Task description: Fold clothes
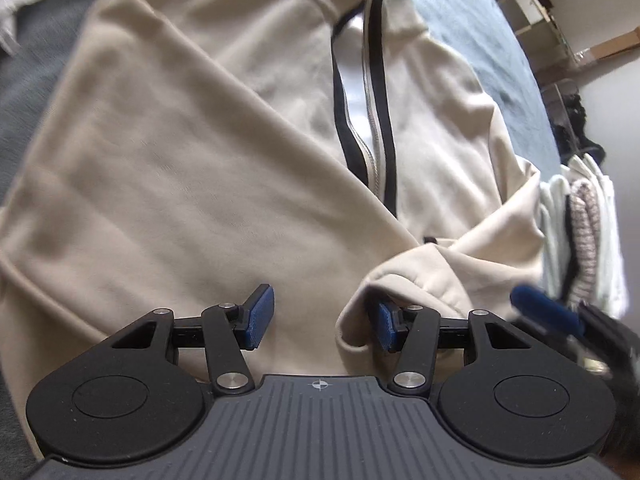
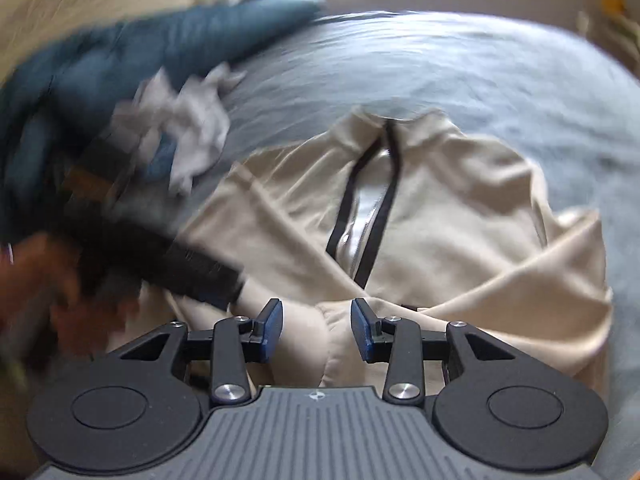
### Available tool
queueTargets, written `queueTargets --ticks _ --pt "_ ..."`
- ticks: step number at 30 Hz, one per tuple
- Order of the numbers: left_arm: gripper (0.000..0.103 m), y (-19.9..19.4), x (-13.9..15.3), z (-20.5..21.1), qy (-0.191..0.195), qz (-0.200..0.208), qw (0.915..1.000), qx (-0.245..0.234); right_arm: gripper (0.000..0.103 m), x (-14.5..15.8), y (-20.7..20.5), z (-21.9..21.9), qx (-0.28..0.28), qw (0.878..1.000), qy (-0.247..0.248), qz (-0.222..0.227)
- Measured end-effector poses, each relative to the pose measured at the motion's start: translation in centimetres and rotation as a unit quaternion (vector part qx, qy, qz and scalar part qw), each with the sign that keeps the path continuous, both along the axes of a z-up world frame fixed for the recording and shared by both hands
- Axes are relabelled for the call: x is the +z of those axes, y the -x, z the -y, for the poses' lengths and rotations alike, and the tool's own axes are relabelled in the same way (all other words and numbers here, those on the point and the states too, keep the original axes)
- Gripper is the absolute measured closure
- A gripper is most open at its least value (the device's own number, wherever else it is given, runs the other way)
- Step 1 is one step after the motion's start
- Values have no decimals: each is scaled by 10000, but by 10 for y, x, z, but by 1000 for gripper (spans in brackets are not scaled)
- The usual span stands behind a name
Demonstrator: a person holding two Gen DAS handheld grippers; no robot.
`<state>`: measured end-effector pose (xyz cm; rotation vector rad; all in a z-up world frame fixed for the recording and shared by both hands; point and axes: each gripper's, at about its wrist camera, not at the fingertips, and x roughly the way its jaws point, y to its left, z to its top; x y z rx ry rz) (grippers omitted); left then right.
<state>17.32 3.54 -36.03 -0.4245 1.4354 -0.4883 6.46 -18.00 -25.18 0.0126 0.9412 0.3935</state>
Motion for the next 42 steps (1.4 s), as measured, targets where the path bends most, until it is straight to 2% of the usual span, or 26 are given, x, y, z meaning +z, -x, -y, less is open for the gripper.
queueTargets --ticks 2,4,6,9,11,15,18,22,23,25,29,31,34,35,39,42 --pt "53 -4 -9 -1 101 -366 9993 -7 61 -4 -2 -7 51 9999 150 -11" --pt "53 -4 -14 0 123 -563 9983 -122 61 -14 -10 -6 -252 9993 274 -95" --pt "54 -2 -15 2 111 -660 9973 -309 61 -25 -19 5 -708 9972 111 -235" --pt "55 7 -14 8 -20 -575 9956 -735 61 -43 -29 21 -1315 9905 -4 -399" --pt "57 16 -10 13 -172 -370 9934 -1070 61 -54 -33 30 -1553 9867 11 -482" --pt "57 38 0 24 -559 215 9814 -1825 61 -73 -37 46 -1888 9796 -33 -687" --pt "57 60 8 34 -825 708 9621 -2500 61 -82 -37 50 -1924 9784 -13 -761" --pt "56 97 21 41 -1263 1506 9210 -3364 61 -86 -38 46 -1846 9802 94 -710" --pt "56 106 24 41 -1387 1652 9118 -3494 61 -86 -38 46 -1835 9804 91 -707" --pt "56 124 34 37 -1573 2015 8989 -3558 61 -87 -38 47 -1811 9809 46 -701" --pt "55 152 70 36 -1351 2989 8701 -3678 61 -87 -37 50 -1685 9834 -27 -674" --pt "54 155 79 43 -1225 3245 8622 -3692 61 -87 -38 51 -1599 9848 -39 -680" --pt "53 146 78 58 -913 3273 8598 -3811 61 -88 -38 53 -1518 9860 -87 -685" --pt "54 142 75 62 -876 3275 8566 -3891 61 -88 -38 53 -1486 9866 -97 -668" --pt "54 125 60 74 -964 3393 8368 -4186 61 -89 -37 53 -1364 9887 -97 -611" --pt "54 115 58 73 -892 3394 8326 -4286 60 -89 -37 53 -1334 9892 -113 -600"
